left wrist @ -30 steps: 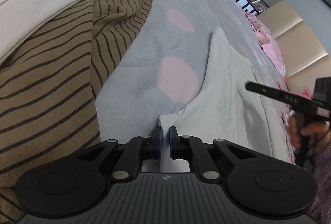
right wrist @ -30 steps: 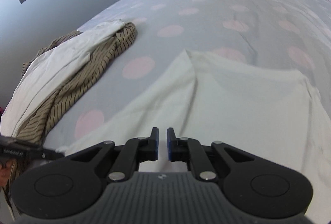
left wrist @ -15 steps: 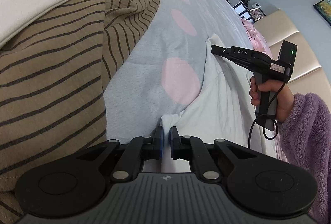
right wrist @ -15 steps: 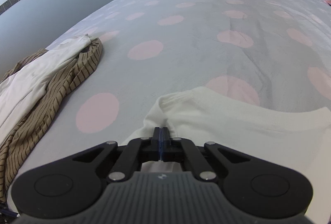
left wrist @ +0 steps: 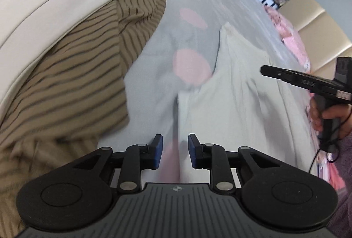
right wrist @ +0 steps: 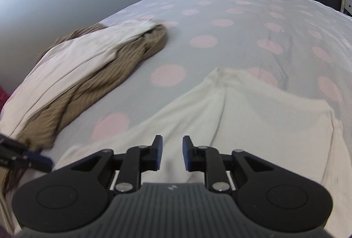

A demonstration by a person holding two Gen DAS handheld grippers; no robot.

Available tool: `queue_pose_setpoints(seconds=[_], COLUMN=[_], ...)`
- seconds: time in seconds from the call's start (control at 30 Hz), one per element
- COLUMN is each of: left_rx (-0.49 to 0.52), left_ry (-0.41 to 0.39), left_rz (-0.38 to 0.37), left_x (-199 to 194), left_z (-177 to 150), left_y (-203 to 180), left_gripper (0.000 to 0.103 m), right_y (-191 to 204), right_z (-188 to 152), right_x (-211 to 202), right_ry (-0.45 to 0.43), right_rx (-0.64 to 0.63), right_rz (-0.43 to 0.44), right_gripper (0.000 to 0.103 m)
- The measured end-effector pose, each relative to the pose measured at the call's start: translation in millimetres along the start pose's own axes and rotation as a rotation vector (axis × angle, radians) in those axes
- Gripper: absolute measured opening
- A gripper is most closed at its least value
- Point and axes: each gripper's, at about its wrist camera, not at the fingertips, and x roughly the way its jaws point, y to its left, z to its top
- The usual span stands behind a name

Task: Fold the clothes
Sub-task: 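Grasp the white shirt edge with the left gripper and lift it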

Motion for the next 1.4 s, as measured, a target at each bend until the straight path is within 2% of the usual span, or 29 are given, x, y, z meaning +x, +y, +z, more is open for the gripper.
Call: queue_pose_setpoints(seconds=[0.1,0.23,0.47,0.7,0.83,0.93,1.0,1.03,1.1,1.13,1.17,1.23,1.27,1.4], left_rx=[0.03,0.103,0.232,0.402,0.509,0.524,0.511,0.502,0.497,0.495,0.498,0.508,0.51,0.488], left_ry=[0.031,0.068,0.13,0.233,0.253,0.261,0.263,0.263,0.27,0.278,0.282,0.289,0.296,0.31], left_rz=[0.009,0.038,0.094,0.188,0.185,0.174,0.171,0.176,0.179,0.172,0.167,0.158,0.155,0.148], left_x=[-17.8,-41.5,-74.5,-57.4,-41.2,-38.2,-38.0,-37.7,-36.8,-35.8,-34.9,-34.1,-34.4,-46.8], left_z=[-31.4,-75.2,-126.7,-167.6,-174.9,-171.3,-166.1,-163.8,-161.2,-160.6,-160.3,-159.9,-159.4,-147.9], left_y=[-7.4,-20.2,-34.2,-49.8,-55.3,-52.4,-50.0,-49.2,-48.0,-47.6,-48.5,-51.6,-52.8,-56.7], left_gripper=[0.023,0.03,0.037,0.046,0.051,0.052,0.05,0.045,0.031,0.018,0.012,0.01,0.004,0.002], right_y=[31.7,69.0,111.0,138.0,148.5,151.2,152.8,153.2,153.7,153.8,154.4,156.1,157.0,163.4], right_z=[-31.3,-66.4,-108.6,-137.9,-151.2,-161.9,-167.6,-169.7,-173.9,-176.2,-178.4,-182.4,-184.0,-189.9], right_x=[-23.9,-47.7,-94.6,-129.5,-139.4,-143.3,-144.5,-144.8,-145.1,-144.8,-144.4,-142.4,-141.8,-140.3], right_ry=[0.04,0.075,0.064,0.057,0.052,0.057,0.063,0.07,0.083,0.092,0.1,0.12,0.128,0.155], right_rx=[-0.022,-0.078,-0.099,-0.065,-0.067,-0.063,-0.066,-0.064,-0.058,-0.049,-0.042,-0.029,-0.022,0.0], right_rz=[0.031,0.05,0.088,0.12,0.106,0.098,0.086,0.082,0.074,0.074,0.073,0.068,0.066,0.084], right_gripper=[0.022,0.023,0.029,0.033,0.034,0.034,0.034,0.034,0.034,0.034,0.034,0.034,0.034,0.036])
